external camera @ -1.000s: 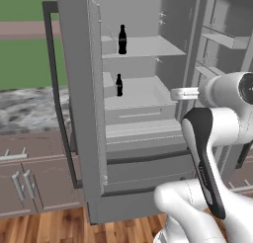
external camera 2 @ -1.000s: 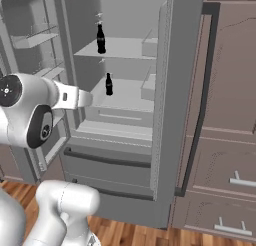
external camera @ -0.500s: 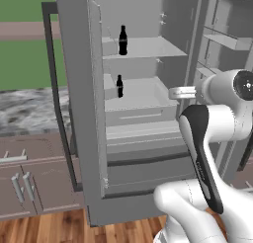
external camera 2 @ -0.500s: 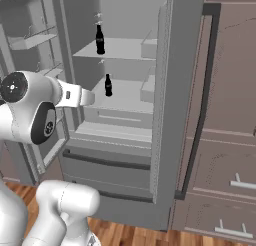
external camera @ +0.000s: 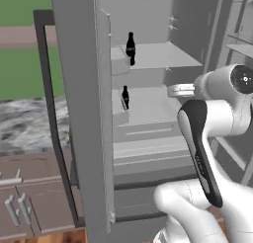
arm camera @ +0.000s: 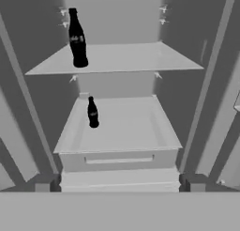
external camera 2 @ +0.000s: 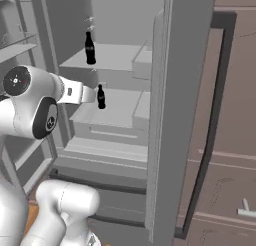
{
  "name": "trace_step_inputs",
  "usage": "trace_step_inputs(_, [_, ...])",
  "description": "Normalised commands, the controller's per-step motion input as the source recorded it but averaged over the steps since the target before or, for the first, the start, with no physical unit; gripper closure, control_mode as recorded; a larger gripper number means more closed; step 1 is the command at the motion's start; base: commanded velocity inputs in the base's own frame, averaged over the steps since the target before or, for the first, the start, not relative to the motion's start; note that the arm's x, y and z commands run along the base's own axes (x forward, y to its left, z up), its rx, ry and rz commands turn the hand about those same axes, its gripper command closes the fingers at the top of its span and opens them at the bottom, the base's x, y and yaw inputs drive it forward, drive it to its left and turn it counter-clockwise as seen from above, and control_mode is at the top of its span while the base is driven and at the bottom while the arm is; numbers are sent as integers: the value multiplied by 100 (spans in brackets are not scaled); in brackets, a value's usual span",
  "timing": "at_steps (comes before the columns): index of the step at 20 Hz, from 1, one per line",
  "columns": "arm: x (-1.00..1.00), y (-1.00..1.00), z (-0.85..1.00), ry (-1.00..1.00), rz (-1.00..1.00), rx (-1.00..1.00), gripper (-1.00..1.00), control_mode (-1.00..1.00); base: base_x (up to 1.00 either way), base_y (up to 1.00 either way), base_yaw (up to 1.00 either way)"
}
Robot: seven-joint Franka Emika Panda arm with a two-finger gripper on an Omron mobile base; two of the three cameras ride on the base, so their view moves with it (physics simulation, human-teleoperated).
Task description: Open the fridge, grab two sodas, and place both sodas inside the bowl with ice on the dining counter.
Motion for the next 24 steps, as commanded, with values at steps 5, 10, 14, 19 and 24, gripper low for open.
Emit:
trace_step_inputs(5, [0, 0, 0, 0, 0, 0, -100, 100, 52, 31, 0])
trace_step_inputs(10, [0, 0, 0, 0, 0, 0, -100, 100, 60, 39, 0])
trace_step_inputs(14, [0, 0, 0, 0, 0, 0, -100, 100, 50, 30, 0])
trace_step_inputs(19, [14, 2, 5, -6, 2, 1, -100, -100, 8, 4, 0])
trace_step_inputs(24, [4, 0, 38, -22, 9, 3, -100, -100, 0, 0, 0])
